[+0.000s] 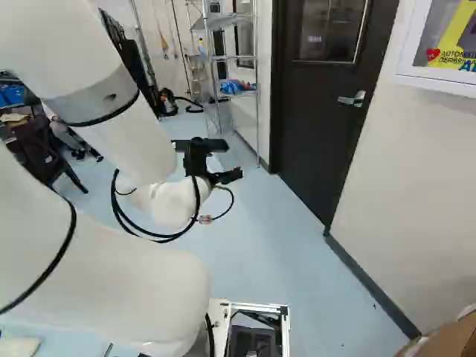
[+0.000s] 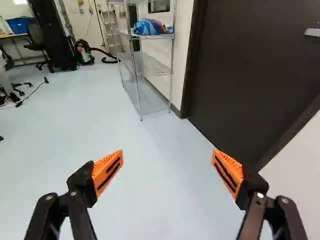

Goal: Open the door and move inside

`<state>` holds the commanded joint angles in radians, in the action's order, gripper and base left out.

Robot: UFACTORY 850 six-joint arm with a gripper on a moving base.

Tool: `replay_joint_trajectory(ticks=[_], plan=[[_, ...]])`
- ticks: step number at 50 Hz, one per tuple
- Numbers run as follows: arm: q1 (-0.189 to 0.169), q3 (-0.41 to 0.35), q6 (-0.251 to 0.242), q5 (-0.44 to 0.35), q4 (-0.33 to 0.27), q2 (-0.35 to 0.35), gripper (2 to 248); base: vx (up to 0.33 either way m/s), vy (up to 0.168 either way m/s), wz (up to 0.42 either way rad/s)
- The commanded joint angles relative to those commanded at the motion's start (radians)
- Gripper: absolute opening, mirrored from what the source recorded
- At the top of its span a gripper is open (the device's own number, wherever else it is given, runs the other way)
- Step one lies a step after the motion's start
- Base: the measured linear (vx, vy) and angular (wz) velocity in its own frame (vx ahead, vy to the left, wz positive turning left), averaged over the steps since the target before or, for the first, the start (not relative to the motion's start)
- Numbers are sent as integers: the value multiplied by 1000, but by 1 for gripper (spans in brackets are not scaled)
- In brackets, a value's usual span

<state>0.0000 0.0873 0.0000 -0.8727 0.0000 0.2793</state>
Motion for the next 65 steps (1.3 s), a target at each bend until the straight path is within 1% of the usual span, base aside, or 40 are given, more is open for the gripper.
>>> replay_joint_trajectory(ticks=[33,65], plan=[[0,0,0,0,0,0,247,4,-1,-1],[0,0,0,0,0,0,247,89,3,-6]])
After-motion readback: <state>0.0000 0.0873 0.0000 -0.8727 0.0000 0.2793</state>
